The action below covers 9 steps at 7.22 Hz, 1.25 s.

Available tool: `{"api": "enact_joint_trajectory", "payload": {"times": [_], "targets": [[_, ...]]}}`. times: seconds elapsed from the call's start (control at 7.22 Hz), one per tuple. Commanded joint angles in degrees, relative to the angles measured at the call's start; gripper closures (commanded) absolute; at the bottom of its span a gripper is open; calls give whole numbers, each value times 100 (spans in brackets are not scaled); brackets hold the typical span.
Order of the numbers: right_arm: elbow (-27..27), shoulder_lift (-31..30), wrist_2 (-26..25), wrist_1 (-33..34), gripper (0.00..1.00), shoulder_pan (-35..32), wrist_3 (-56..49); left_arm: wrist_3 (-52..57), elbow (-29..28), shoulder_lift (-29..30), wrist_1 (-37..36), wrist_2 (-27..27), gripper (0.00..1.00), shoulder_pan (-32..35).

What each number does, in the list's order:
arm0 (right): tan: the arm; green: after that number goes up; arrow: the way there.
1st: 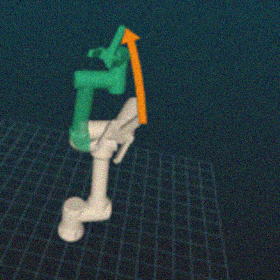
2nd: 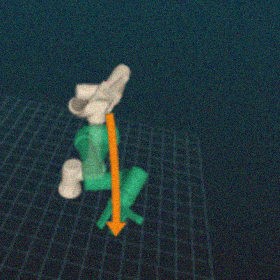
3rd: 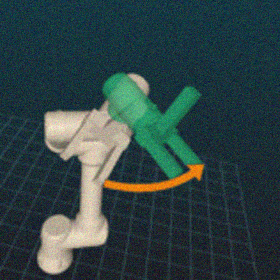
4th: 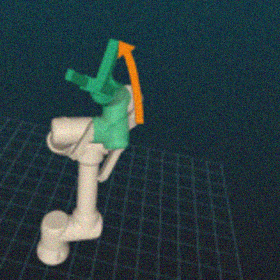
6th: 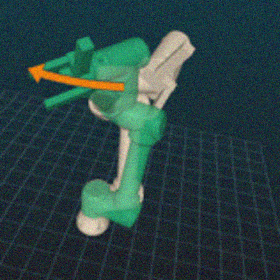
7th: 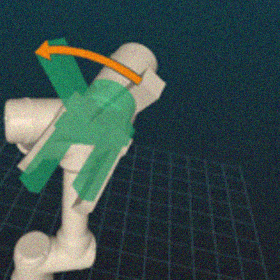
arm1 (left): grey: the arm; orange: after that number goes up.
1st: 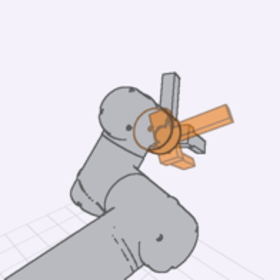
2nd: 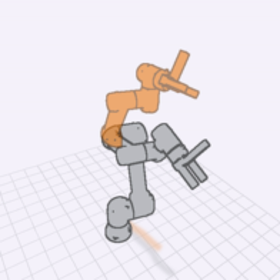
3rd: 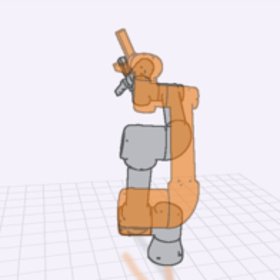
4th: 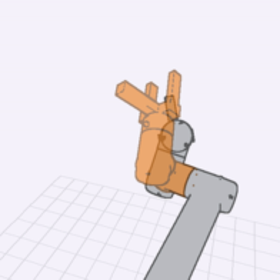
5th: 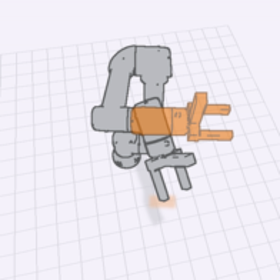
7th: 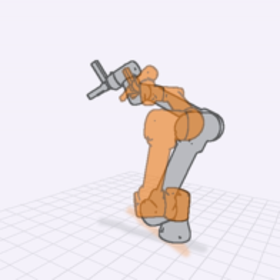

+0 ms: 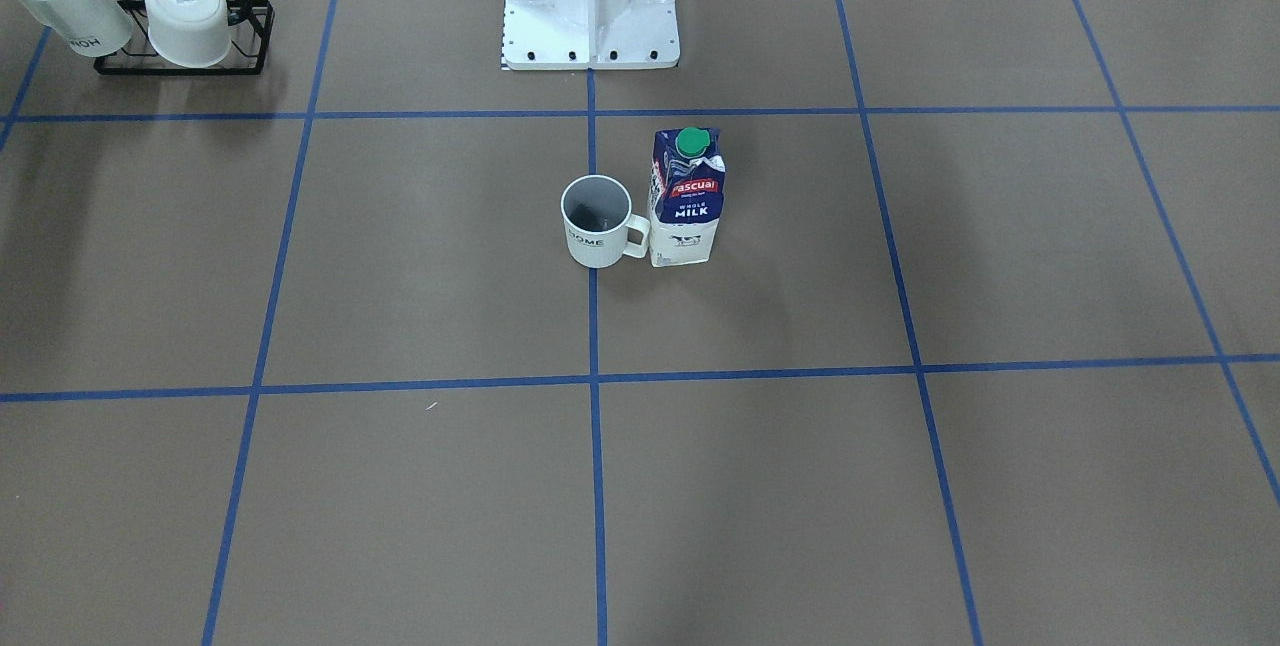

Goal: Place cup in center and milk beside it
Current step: 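Lift the left gripper off the carton and withdraw it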

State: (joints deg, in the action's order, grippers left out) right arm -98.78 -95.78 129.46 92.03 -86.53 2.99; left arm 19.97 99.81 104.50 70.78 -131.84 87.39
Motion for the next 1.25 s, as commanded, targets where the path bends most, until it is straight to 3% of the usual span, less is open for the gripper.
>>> {"api": "enact_joint_trajectory", "payload": {"times": [0.0, 0.28, 0.69, 1.11], "targets": [[34, -11, -26, -1, 0, -4, 0, 543, -470, -657, 75, -8, 2, 314], [61, -2, -44, -9, 0, -4, 0, 534, -454, -1026, 164, -34, 2, 655], [69, -11, -44, -1, 0, -4, 0, 534, -541, -1116, 208, -34, 2, 736], [87, -11, -35, -9, 0, -4, 0, -426, -305, -1626, 1065, -34, 2, 736]]}}
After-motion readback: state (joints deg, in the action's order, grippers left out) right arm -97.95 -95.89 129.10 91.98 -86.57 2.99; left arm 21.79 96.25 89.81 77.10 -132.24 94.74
